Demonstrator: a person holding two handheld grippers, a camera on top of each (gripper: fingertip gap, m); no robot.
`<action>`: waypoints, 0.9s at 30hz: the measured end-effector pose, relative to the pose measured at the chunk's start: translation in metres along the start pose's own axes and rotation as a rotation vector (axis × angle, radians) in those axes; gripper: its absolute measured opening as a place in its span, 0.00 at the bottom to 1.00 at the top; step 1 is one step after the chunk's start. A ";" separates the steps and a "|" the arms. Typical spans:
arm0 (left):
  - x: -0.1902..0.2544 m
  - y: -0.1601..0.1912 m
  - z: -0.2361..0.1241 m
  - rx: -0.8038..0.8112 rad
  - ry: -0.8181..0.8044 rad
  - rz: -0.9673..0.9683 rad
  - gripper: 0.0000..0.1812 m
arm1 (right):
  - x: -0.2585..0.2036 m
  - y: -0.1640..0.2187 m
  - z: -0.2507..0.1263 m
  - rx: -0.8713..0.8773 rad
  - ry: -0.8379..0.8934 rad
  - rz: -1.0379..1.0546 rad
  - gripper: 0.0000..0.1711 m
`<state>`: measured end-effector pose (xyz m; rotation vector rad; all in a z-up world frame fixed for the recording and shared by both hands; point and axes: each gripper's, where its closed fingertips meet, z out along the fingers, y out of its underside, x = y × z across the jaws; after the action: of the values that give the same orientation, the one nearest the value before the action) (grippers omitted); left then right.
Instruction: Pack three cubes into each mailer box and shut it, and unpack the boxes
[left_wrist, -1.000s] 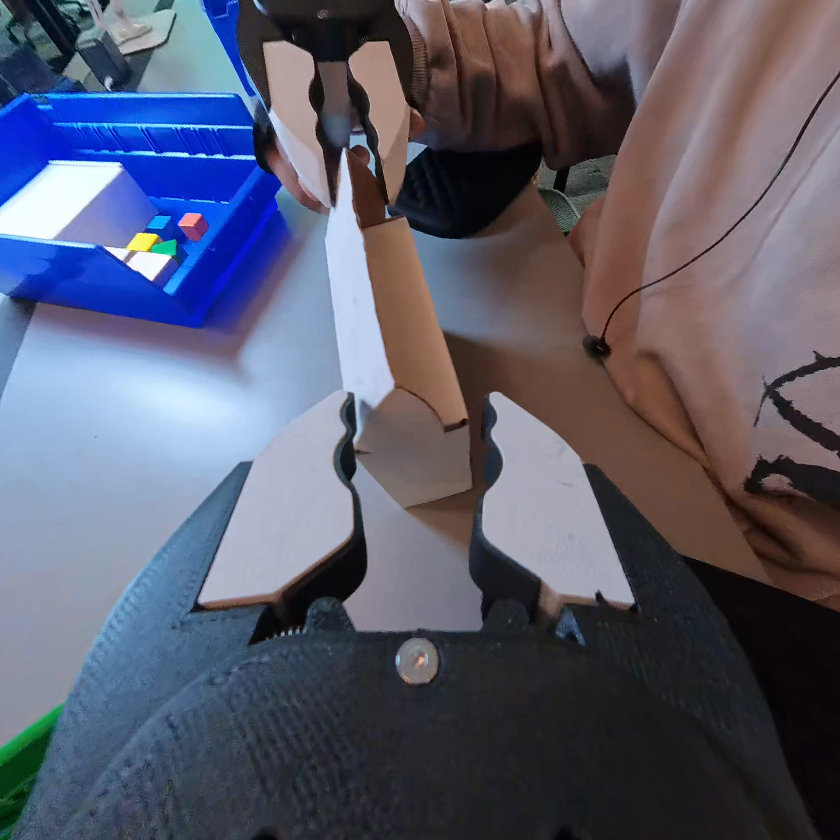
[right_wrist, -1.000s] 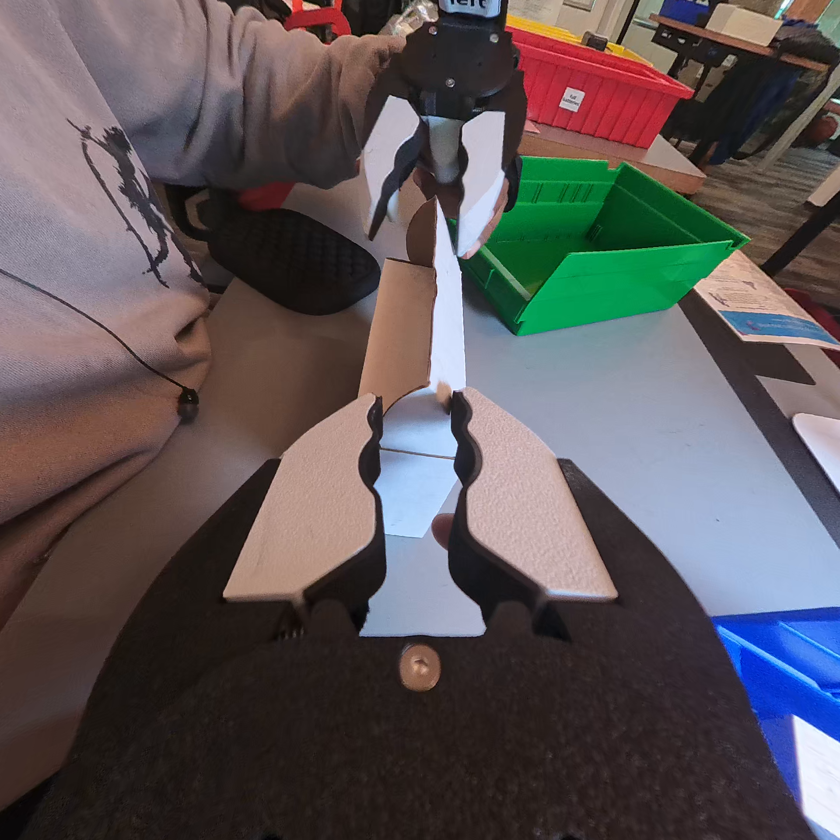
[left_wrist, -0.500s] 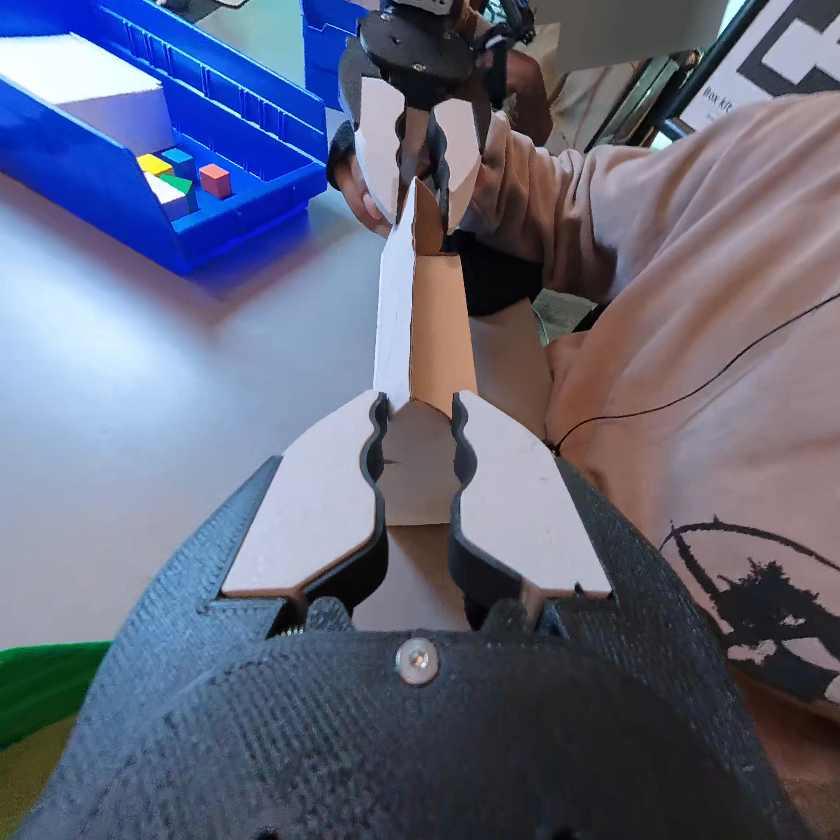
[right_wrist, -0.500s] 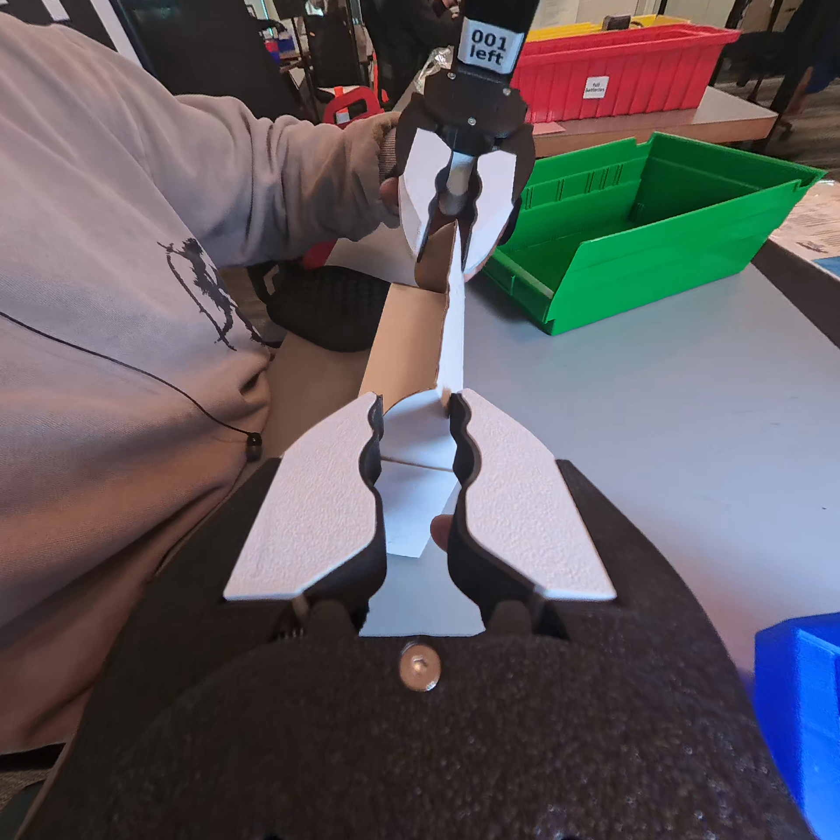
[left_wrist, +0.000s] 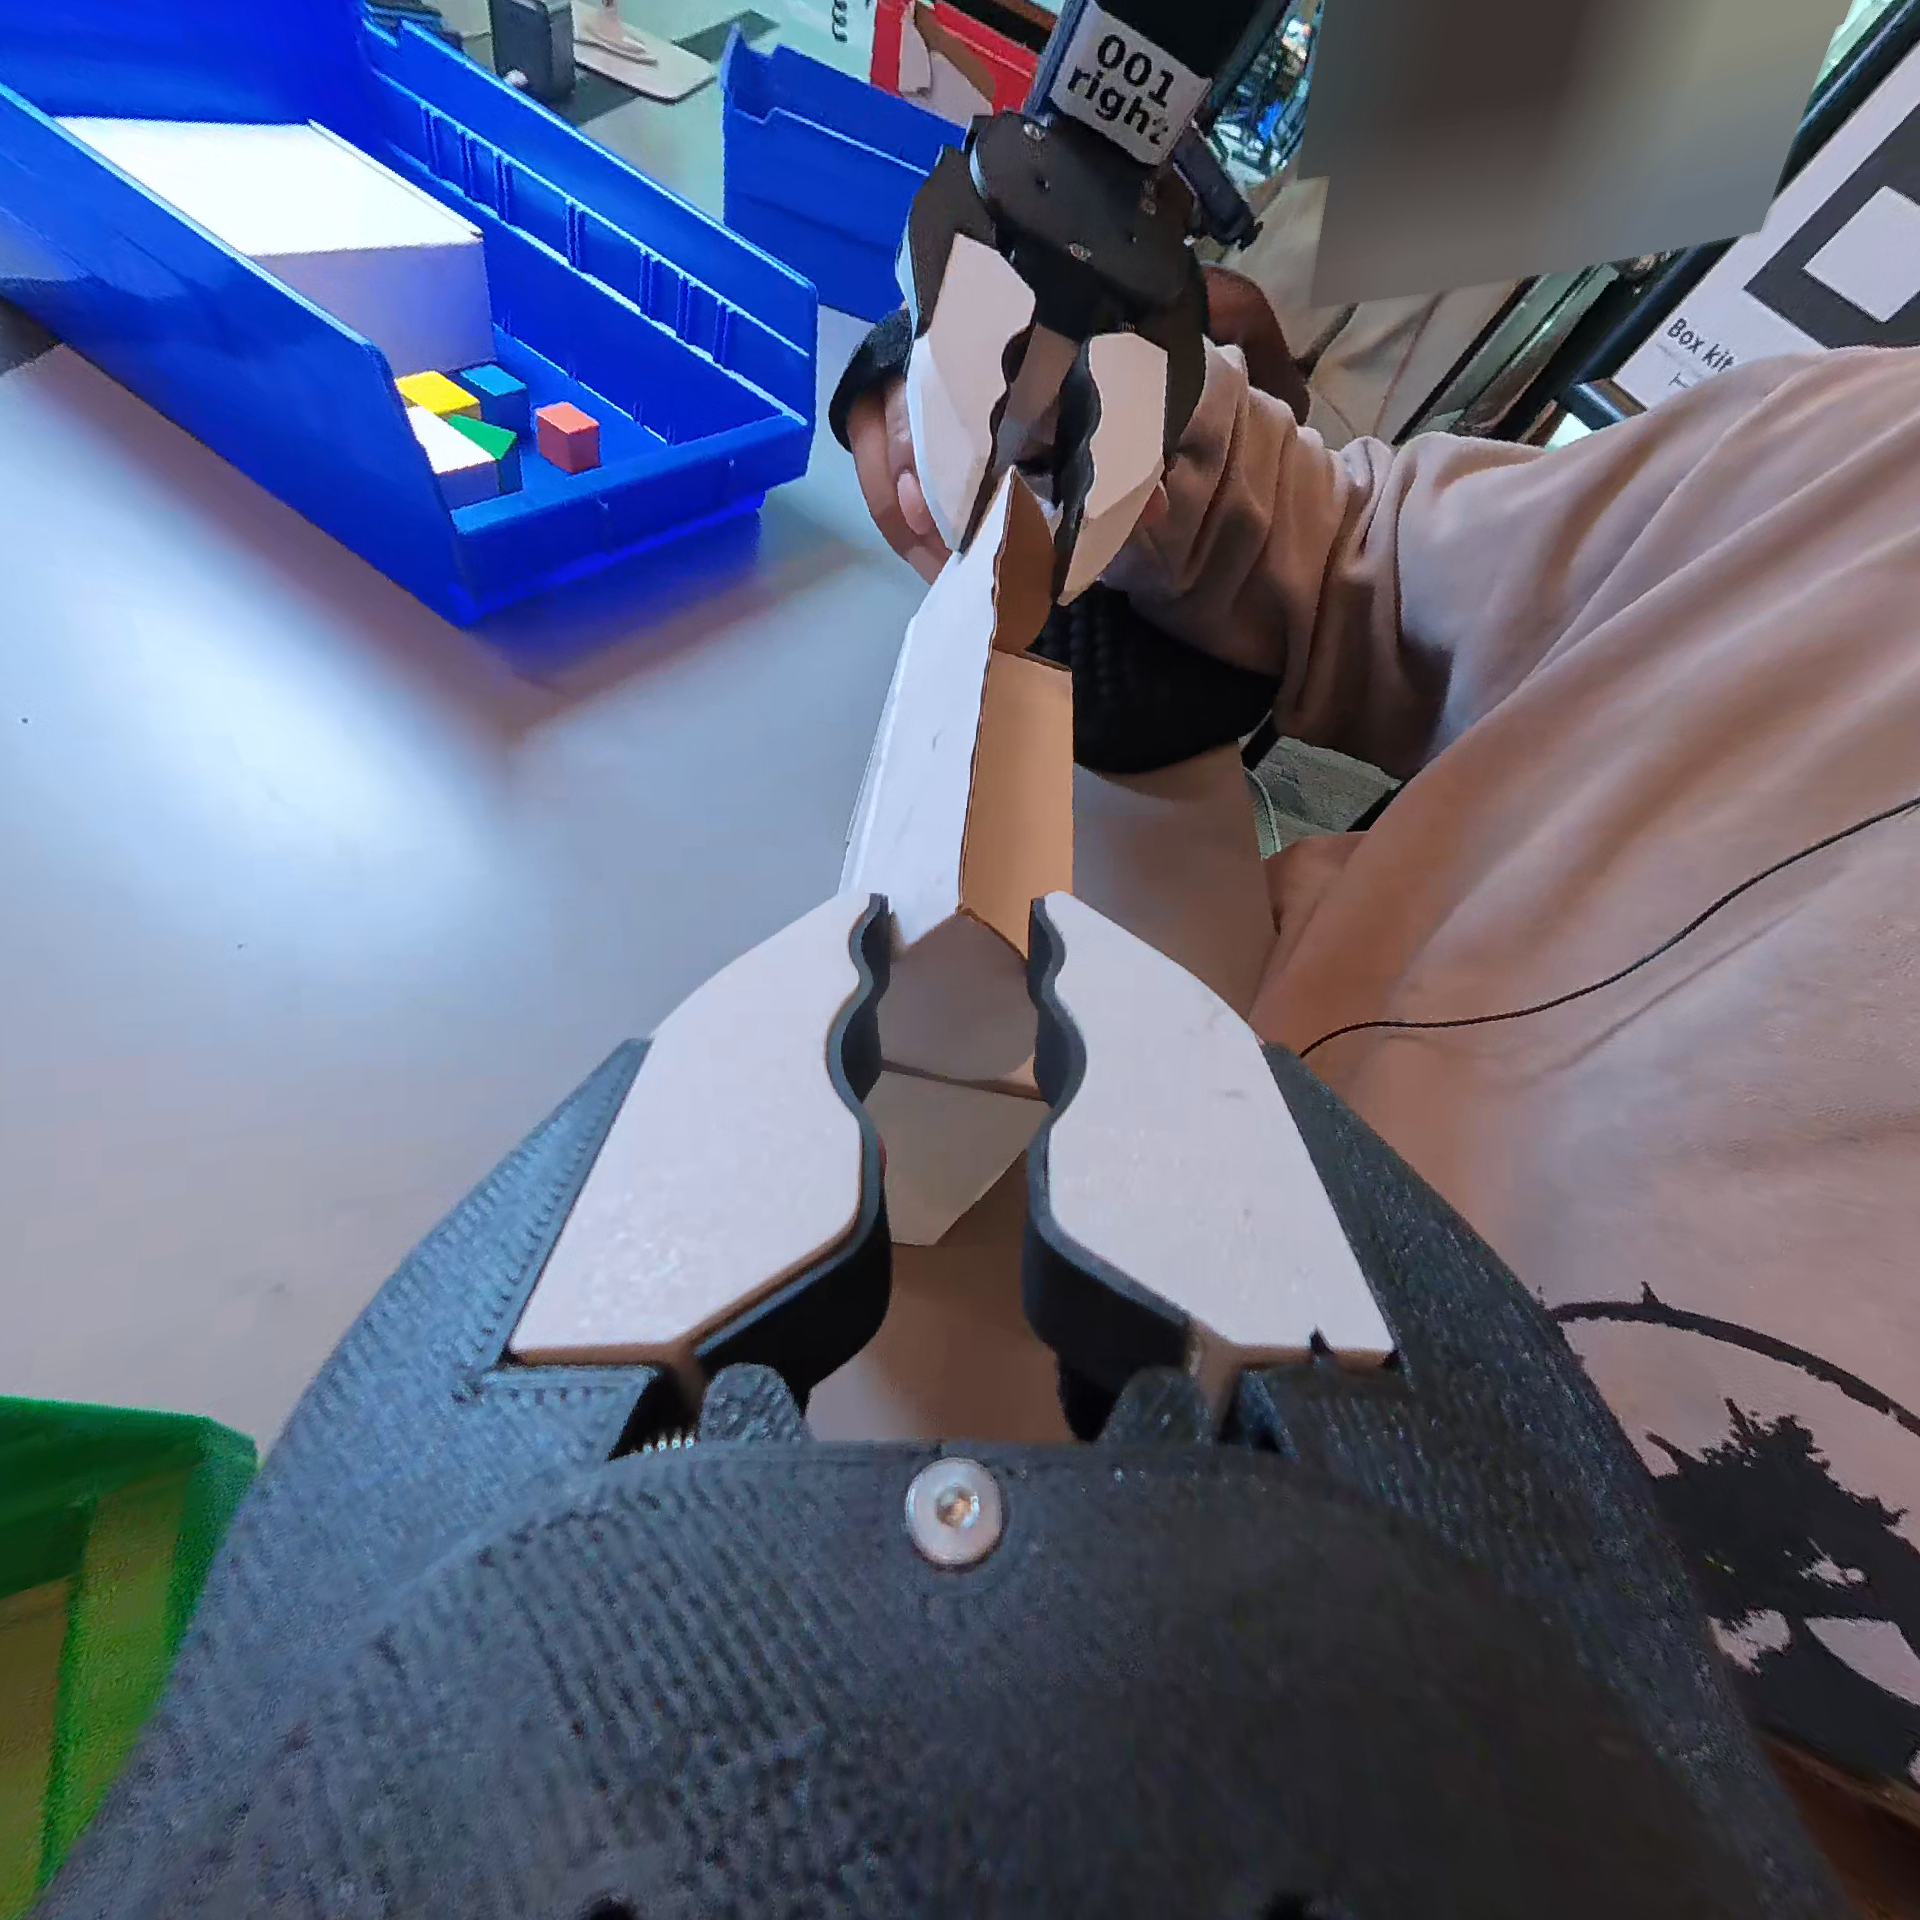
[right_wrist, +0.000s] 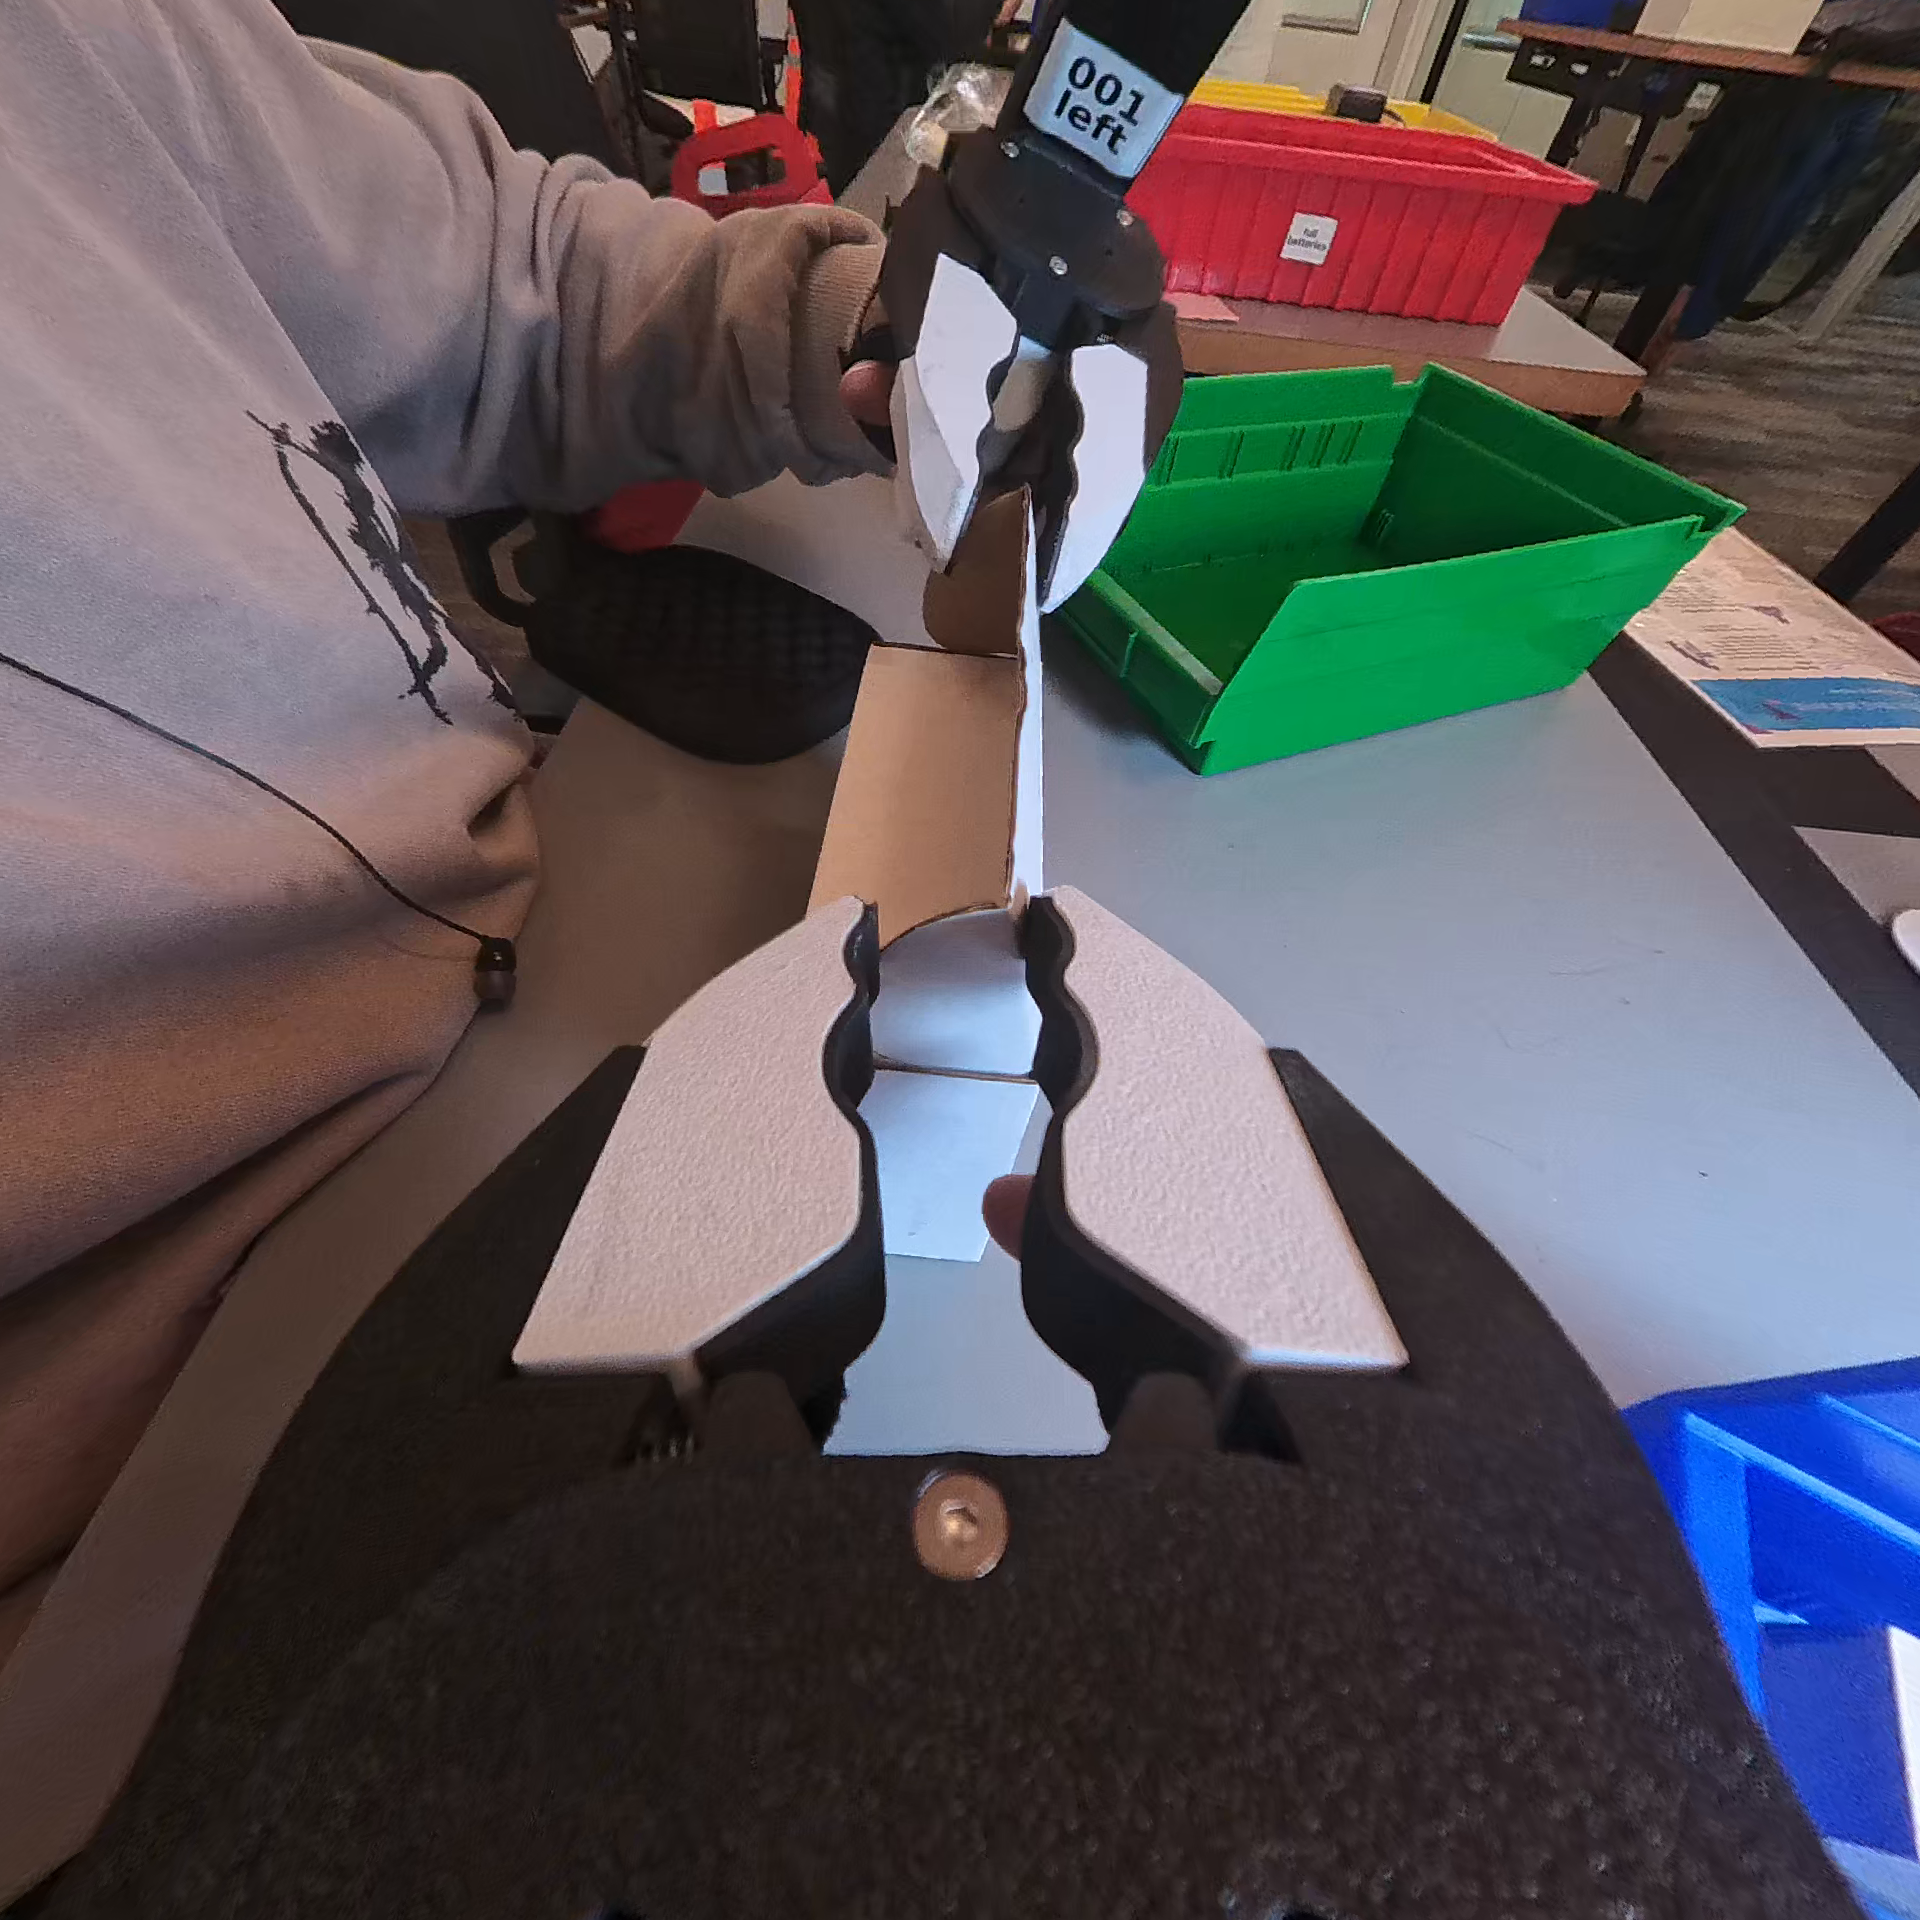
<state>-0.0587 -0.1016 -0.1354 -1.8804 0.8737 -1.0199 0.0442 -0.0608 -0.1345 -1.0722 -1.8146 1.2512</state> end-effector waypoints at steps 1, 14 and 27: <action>0.001 0.001 0.000 0.011 -0.021 0.016 0.14 | -0.001 0.000 0.000 -0.007 0.006 -0.012 0.16; 0.021 0.018 0.007 0.107 -0.215 0.330 0.22 | -0.015 0.013 0.003 -0.112 0.154 -0.207 0.18; 0.030 0.028 0.008 -0.051 -0.404 0.680 0.20 | -0.029 0.016 0.003 -0.193 0.258 -0.346 0.20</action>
<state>-0.0441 -0.1366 -0.1536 -1.5635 1.1718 -0.1976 0.0582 -0.0851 -0.1530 -0.9219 -1.8462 0.7130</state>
